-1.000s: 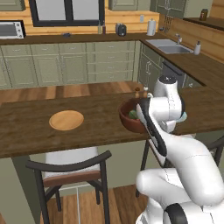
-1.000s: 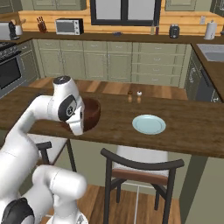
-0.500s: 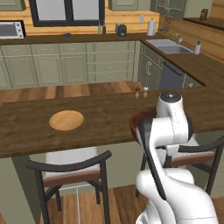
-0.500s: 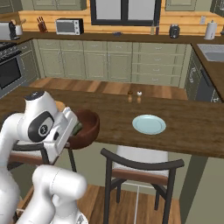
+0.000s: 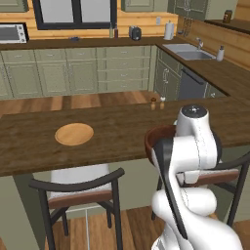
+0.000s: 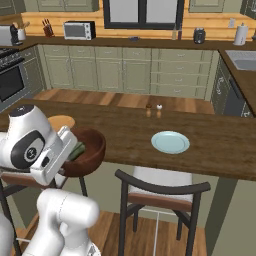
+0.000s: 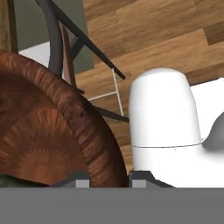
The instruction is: Pick the chicken drumstick and cucumber from their plates and place them in the bowl. Then put the bowl in the fridge.
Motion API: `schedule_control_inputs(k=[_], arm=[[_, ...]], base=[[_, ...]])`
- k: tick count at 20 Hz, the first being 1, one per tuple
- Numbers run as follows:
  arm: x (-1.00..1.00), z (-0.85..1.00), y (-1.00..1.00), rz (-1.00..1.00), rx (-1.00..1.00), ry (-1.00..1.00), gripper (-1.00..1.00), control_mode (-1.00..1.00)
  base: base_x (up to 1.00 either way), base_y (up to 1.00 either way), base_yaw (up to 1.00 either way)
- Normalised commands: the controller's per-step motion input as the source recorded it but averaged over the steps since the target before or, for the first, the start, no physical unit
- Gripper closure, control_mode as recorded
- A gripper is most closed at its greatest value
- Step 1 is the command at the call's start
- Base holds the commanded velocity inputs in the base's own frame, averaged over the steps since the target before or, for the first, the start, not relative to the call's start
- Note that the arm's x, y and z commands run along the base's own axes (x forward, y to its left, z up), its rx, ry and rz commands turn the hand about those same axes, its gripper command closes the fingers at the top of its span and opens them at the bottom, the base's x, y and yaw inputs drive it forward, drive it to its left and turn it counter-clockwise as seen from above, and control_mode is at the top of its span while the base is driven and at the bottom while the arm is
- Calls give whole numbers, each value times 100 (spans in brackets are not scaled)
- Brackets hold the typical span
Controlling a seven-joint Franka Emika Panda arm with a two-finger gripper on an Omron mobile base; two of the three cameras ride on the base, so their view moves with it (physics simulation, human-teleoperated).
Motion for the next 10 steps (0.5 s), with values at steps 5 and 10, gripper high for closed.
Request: schedule_control_inputs(k=[5,10], arm=[[0,0,0,0,0,-1,100,-100],[0,0,0,0,0,0,100,-100]], base=[[0,0,0],[0,0,0]])
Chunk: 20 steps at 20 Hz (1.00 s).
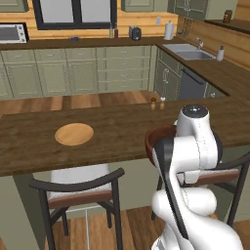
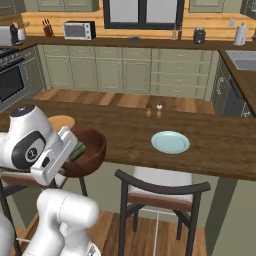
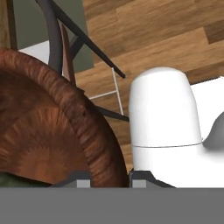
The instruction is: Pick the chicken drumstick and cucumber from their plates and place them in the bowl. Then put the bowl in the fridge.
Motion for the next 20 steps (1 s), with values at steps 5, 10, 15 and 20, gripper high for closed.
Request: schedule_control_inputs(k=[5,10,15,20], arm=[[-23,0,10,0,0,-1,100,100],[0,0,0,0,0,0,100,100],[0,0,0,0,0,0,100,100],[0,0,0,0,0,0,100,100]], base=[[-20,20,1],[-84,100,4],[-3,100,0],[30,100,0]])
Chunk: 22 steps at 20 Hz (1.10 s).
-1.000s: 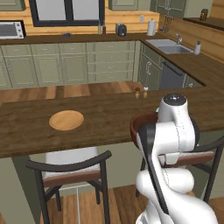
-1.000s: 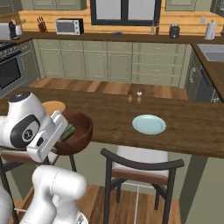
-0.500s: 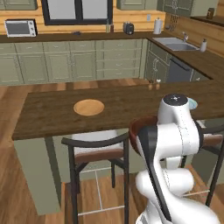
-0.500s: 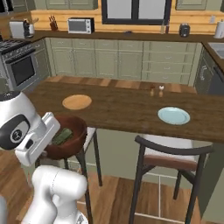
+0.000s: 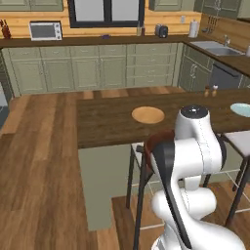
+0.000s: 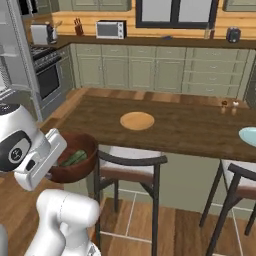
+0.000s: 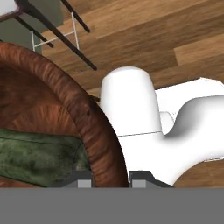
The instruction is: Pick the chicken drumstick and cucumber from their plates and place them in the bowl. Then put the bowl in the fridge.
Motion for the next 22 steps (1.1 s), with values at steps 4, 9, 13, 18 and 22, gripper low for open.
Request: schedule_control_inputs(k=[4,9,13,18,22], arm=[[0,0,0,0,0,0,100,100],[0,0,0,0,0,0,100,100],[0,0,0,0,0,0,100,100],[0,0,0,0,0,0,100,100],[0,0,0,0,0,0,100,100]], base=[[42,100,0],[67,100,0],[81,100,0],[19,100,0],[35,86,0]])
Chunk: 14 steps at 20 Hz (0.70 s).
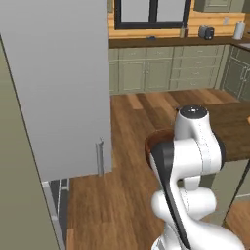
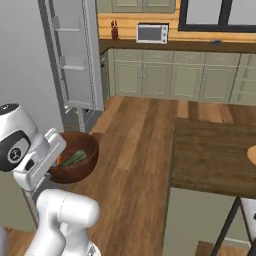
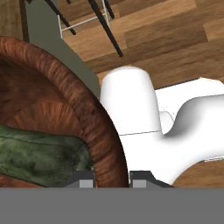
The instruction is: Pick the chicken drumstick and cucumber from their plates and place them in the bowl. Then put the bowl in the fridge.
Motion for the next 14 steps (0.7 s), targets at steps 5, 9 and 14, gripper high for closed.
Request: schedule_control_inputs(k=[5,9,14], arm=[[0,0,0,0,0,0,100,100],[0,0,0,0,0,0,100,100],[0,0,0,0,0,0,100,100]], base=[[64,-30,0],[23,-77,0],[76,-40,3]])
